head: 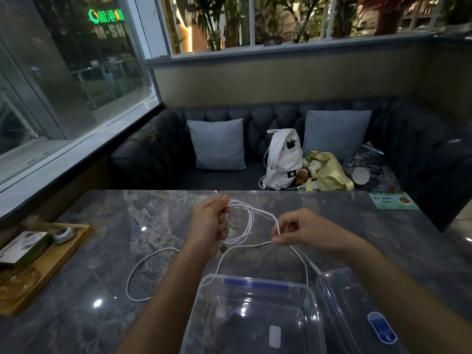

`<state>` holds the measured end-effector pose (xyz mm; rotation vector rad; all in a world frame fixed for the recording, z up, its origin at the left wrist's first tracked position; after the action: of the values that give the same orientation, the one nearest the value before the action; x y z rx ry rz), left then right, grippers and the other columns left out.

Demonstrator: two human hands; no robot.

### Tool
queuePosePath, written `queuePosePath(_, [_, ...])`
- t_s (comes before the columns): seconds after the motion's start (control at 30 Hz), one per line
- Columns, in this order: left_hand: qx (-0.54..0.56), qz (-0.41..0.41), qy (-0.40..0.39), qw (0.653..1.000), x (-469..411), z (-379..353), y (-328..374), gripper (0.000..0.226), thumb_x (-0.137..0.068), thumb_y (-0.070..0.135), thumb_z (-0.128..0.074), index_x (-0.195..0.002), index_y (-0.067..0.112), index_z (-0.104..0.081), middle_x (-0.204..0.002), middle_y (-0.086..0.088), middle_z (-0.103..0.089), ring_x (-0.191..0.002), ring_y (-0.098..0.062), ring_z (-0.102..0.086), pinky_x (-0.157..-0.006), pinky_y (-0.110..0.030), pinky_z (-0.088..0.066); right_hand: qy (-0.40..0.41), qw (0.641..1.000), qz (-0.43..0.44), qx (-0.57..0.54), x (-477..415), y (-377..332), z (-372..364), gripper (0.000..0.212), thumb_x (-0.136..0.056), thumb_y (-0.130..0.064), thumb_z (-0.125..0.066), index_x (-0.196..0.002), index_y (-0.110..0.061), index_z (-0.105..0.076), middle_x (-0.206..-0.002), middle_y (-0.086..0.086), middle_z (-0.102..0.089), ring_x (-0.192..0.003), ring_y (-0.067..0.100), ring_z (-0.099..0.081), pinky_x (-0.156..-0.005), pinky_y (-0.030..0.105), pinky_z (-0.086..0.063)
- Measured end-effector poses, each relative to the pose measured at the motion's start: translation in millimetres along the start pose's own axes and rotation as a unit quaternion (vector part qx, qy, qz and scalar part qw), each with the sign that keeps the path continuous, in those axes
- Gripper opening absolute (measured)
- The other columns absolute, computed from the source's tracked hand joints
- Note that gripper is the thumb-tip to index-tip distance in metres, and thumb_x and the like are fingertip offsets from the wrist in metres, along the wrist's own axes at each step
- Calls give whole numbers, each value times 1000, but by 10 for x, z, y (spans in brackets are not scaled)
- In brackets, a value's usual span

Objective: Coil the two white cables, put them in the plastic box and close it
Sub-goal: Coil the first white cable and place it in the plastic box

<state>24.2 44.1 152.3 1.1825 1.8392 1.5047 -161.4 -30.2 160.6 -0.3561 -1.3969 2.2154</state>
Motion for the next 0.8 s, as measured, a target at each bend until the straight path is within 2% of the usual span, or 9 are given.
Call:
queuePosePath(0.13, [12,3,-15,1000,55,-67,-30,34,-93,14,-47,-60,11,-43,-32,9,-29,-24,-3,-20,-31,-9,-16,104,987,-19,-120,-60,50,-28,22,-84,-21,-63,-105,-15,-63,-100,-3,-68,-92,8,-64,-75,13,-49])
queuePosePath(0.27, [88,15,-20,996,116,-183,-100,40,-94,15,-45,-54,13,-42,-31,9,-26,-24,-3,-18,-31,-10,-13,103,963,-23,-246,-153,-38,-226,22,-93,-22,-48,-99,-10,-65,-96,9,-70,-92,20,-64,-90,34,-45])
queuePosePath(0.33, [132,7,-16,991,127,-207,-126,41,-94,16,-43,-54,13,-40,-31,9,-24,-25,-2,-17,-29,-12,-14,89,951,-30,-296,-196,-90,-309,23,-93,-21,-46,-91,-7,-64,-79,8,-70,-76,19,-63,-83,36,-45])
queuePosePath(0.43, [195,-10,-14,981,134,-217,-188,42,-95,19,-41,-54,13,-38,-31,10,-23,-26,-3,-17,-32,-18,-14,54,904,-11,-424,-237,-173,-369,26,-87,-25,-46,-82,-2,-57,-52,-1,-58,-52,11,-56,-62,23,-48])
queuePosePath(0.57, [265,8,-56,963,145,-227,-248,47,-94,24,-39,-49,15,-47,-35,8,-30,-33,-6,-27,-40,-19,-30,54,851,11,-522,-290,-235,-375,33,-95,-22,-38,-75,-1,-53,-47,-4,-45,-43,5,-40,-43,15,-37])
queuePosePath(0.63, [199,33,-83,976,140,-168,-213,34,-92,23,-42,-63,14,-55,-48,4,-45,-50,-10,-41,-57,-25,-39,81,858,19,-507,-297,-229,-315,29,-95,-13,-39,-72,-2,-52,-52,-4,-50,-42,1,-36,-40,12,-31])
queuePosePath(0.7, [-13,20,-83,996,124,-43,-130,23,-91,20,-45,-78,15,-63,-68,3,-61,-71,-13,-53,-70,-27,-40,82,886,25,-456,-274,-205,-246,29,-95,-9,-41,-69,-2,-52,-52,-7,-51,-43,0,-35,-41,11,-28])
queuePosePath(0.77, [-215,-49,-51,974,92,79,-17,20,-92,21,-48,-86,17,-65,-84,3,-66,-84,-12,-58,-69,-14,-43,73,918,25,-388,-237,-175,-201,31,-95,-10,-40,-67,-3,-51,-48,-11,-48,-43,0,-35,-41,11,-29])
queuePosePath(0.8, [-253,-78,-51,963,92,110,32,18,-92,25,-49,-90,17,-65,-91,4,-67,-89,-11,-59,-70,-10,-43,69,931,23,-357,-228,-163,-191,31,-95,-10,-40,-66,-4,-51,-47,-13,-47,-43,0,-35,-41,11,-29])
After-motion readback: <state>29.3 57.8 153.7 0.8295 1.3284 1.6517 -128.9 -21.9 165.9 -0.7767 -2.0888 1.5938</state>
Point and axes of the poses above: each hand's wrist, its own x-axis away from the middle knuckle, its own z-axis out of the back of the hand, y = z × x, the point moved 2 cm from there along -x, towards the middle knuckle
